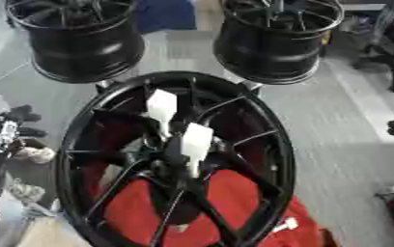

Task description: Pull the pin out of the wheel hub.

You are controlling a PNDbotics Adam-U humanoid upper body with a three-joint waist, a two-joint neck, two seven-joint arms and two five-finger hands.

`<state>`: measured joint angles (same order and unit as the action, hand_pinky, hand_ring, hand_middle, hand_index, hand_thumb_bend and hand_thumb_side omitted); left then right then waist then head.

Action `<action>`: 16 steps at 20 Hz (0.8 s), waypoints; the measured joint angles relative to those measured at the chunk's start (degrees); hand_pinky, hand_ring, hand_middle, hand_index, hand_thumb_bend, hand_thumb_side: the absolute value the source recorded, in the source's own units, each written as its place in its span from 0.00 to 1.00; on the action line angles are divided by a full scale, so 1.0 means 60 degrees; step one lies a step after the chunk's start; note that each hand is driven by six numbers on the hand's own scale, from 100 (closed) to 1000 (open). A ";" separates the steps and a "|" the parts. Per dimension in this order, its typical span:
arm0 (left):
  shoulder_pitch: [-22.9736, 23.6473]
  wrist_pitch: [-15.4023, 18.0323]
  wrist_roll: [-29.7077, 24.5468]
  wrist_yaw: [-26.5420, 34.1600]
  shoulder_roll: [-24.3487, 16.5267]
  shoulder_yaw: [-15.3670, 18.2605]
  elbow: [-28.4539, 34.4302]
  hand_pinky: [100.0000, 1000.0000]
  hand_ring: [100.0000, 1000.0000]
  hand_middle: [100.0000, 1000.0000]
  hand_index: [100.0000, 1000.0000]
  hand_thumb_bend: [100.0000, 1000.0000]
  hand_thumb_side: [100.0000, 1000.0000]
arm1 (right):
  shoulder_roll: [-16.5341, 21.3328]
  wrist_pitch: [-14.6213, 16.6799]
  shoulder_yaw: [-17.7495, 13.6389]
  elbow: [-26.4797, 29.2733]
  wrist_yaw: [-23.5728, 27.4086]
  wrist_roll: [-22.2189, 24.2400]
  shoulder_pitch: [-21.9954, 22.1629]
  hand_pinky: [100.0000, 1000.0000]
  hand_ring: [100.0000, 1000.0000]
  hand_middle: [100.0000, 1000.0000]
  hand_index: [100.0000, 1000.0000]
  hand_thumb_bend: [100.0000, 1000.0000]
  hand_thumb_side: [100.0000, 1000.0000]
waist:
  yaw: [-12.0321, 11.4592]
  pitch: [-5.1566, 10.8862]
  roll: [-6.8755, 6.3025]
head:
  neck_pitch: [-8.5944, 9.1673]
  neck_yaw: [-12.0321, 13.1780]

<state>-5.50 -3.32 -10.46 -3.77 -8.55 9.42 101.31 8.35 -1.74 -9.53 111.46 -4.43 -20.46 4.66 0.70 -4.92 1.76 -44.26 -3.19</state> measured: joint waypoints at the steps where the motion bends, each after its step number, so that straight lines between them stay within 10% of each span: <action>1: -0.0035 0.0020 0.0025 0.0020 -0.0027 0.0005 0.0004 0.50 0.58 0.67 0.81 0.00 0.70 | 0.0000 0.0000 0.0000 0.0000 0.0000 0.0000 0.0000 0.53 0.51 0.52 0.72 0.00 0.53 | 0.0005 0.0009 -0.0005 | 0.0000 0.0002; 16: -0.1957 0.1334 0.0294 -0.0022 -0.3006 -0.0445 0.0648 0.54 0.60 0.72 0.84 0.00 0.27 | 0.0092 -0.0002 -0.0012 -0.0009 -0.0070 -0.0015 0.0156 0.53 0.51 0.52 0.72 0.00 0.54 | 0.0138 0.0199 -0.0420 | 0.0000 -0.0009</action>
<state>-17.24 4.68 -8.69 -3.90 -26.59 6.75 105.20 8.90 -1.76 -9.60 111.40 -4.85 -20.55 5.60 1.53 -3.72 -0.76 -44.26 -3.24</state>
